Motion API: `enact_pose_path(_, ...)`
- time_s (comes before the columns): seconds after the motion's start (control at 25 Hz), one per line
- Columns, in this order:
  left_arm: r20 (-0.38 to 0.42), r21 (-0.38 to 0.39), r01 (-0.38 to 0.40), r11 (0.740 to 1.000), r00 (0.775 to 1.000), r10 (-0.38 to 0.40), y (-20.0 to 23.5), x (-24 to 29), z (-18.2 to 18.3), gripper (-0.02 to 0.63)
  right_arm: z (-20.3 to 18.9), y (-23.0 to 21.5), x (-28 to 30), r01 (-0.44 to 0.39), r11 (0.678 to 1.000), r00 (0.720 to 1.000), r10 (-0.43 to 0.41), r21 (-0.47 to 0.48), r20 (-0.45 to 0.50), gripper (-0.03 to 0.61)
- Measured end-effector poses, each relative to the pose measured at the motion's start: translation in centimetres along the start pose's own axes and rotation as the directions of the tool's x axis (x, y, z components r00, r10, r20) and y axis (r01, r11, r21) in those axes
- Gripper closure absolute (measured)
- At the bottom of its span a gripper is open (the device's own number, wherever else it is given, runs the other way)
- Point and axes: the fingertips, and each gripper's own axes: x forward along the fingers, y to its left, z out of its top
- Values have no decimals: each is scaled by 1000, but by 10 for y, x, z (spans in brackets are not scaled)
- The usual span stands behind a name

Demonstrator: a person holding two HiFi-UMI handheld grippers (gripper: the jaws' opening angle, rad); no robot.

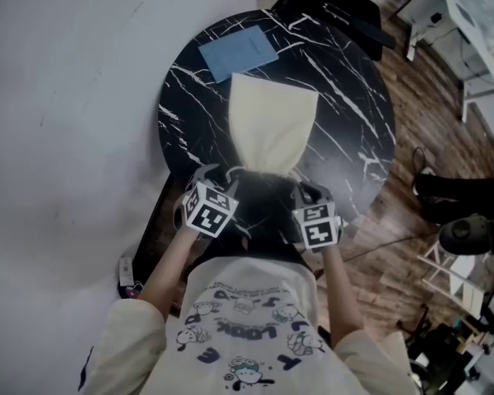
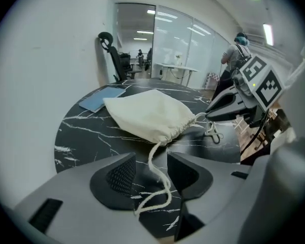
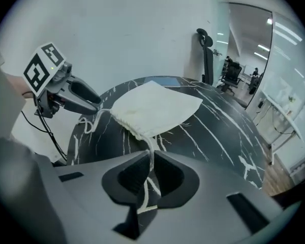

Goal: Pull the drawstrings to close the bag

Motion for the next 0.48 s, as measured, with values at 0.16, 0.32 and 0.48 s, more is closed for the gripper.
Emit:
enact_pose_path(0.16, -40, 143, 26, 989, 999, -21, -8, 12, 8, 394, 1, 7, 12, -29, 994, 998, 24, -101, -52, 414)
enact_pose_path(0.32, -134, 271, 54, 961, 991, -18, -13, 29, 6, 396, 6, 20, 24, -99, 962, 990, 68, -255, -126, 418)
enact_pose_path(0.48, -194, 334, 58, 941, 981, 8, -10, 42, 1, 468, 10, 21, 33, -108, 918, 983, 40, -381, -182, 520)
